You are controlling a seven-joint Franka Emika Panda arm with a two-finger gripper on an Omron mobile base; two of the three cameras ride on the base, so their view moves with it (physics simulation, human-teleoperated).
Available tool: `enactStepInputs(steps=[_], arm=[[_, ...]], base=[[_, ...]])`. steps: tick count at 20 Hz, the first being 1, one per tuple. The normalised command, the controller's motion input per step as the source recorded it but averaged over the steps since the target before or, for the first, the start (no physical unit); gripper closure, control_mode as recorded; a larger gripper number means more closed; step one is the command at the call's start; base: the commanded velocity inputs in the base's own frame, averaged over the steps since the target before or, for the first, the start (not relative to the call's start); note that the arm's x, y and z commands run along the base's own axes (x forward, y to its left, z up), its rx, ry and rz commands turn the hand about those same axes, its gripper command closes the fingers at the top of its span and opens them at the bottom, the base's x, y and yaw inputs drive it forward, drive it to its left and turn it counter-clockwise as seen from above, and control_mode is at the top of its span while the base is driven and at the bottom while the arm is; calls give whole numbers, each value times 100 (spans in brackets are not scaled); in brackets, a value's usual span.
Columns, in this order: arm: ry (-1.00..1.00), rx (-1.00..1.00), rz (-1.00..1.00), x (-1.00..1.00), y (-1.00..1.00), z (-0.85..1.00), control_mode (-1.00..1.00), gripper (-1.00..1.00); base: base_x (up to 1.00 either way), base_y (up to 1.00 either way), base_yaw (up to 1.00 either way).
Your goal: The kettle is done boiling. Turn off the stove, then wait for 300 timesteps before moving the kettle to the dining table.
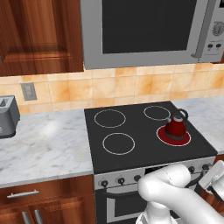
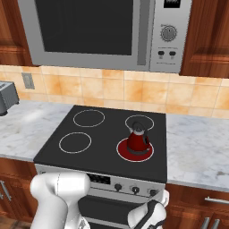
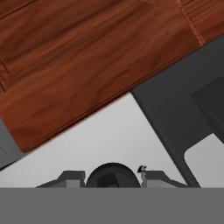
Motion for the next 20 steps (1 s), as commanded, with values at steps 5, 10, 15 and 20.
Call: enactStepInputs(steps=[5,10,15,20], arm=[[4,18,0,0,0,-10,-100,100],[6,25,0,0,0,-17,-100,100],[5,24,0,0,0,-17,-100,100],[6,25,0,0,0,-17,-100,100]], base=[[0,0,0],[0,0,0],[0,0,0],[0,0,0]])
